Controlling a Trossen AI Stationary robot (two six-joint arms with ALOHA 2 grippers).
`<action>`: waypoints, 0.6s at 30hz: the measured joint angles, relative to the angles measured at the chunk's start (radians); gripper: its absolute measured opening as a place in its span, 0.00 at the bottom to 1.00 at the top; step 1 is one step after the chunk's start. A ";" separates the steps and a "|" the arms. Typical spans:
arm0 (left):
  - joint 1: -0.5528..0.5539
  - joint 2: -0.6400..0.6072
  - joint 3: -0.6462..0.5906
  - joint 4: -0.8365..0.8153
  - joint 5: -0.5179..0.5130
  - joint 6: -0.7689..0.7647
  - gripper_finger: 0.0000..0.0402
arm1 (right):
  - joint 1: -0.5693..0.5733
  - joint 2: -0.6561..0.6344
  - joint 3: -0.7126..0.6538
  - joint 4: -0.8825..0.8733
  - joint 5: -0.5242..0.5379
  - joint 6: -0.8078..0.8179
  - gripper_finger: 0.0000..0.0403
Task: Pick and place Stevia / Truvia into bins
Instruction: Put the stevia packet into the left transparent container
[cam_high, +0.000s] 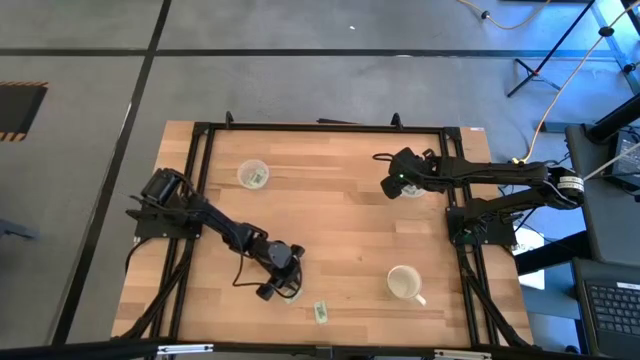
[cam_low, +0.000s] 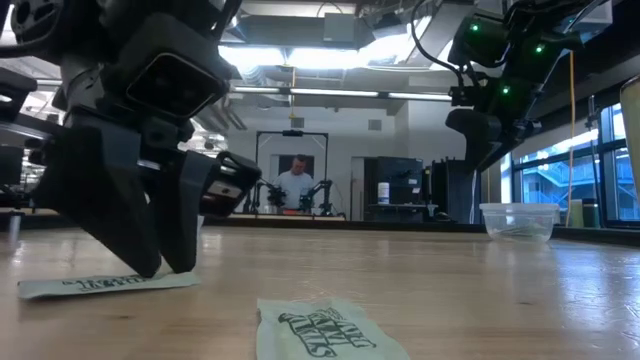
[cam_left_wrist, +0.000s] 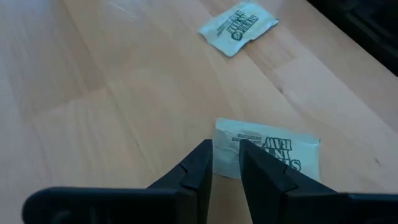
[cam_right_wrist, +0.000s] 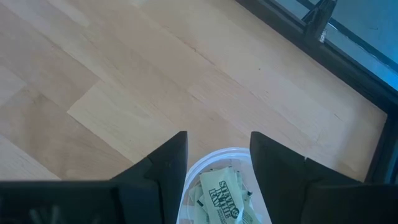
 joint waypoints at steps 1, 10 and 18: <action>0.000 0.005 0.000 0.005 0.000 -0.003 0.19 | 0.000 0.000 0.000 -0.001 0.000 0.000 0.44; 0.000 0.023 0.004 -0.013 -0.006 -0.003 0.16 | 0.000 0.000 0.000 0.000 0.000 0.000 0.44; 0.005 0.024 0.003 -0.029 -0.007 -0.003 0.02 | 0.000 0.000 0.000 0.000 0.000 -0.001 0.44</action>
